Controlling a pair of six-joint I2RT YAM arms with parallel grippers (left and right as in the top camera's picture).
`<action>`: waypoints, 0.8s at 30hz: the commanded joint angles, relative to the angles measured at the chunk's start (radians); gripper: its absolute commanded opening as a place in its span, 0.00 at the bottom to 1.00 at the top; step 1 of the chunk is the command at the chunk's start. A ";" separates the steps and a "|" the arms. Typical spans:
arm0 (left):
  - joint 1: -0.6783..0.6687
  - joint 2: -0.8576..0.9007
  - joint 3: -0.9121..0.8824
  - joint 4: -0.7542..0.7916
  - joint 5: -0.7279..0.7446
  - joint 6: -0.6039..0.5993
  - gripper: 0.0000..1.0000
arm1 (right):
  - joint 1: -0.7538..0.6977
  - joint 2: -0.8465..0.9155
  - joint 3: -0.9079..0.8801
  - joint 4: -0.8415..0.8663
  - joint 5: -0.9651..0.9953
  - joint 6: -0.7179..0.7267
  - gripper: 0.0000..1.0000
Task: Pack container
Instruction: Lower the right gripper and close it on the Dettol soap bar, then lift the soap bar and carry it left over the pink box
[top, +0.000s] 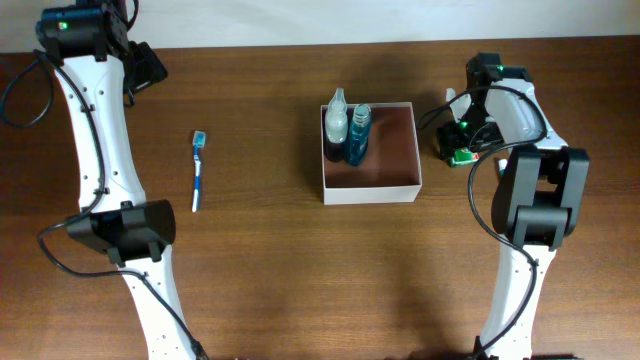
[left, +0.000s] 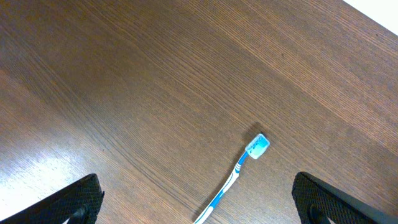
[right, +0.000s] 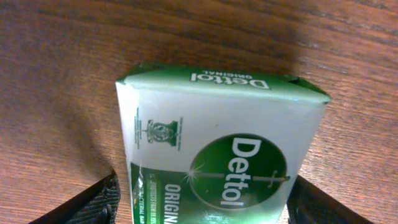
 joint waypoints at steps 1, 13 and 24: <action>0.002 -0.024 -0.003 -0.003 0.003 -0.011 0.99 | 0.001 0.041 0.008 0.017 0.031 0.011 0.73; 0.002 -0.024 -0.003 -0.003 0.003 -0.011 1.00 | 0.001 0.041 0.008 0.044 0.032 0.011 0.59; 0.002 -0.024 -0.003 -0.003 0.003 -0.011 0.99 | 0.001 0.040 0.021 0.047 0.032 0.016 0.51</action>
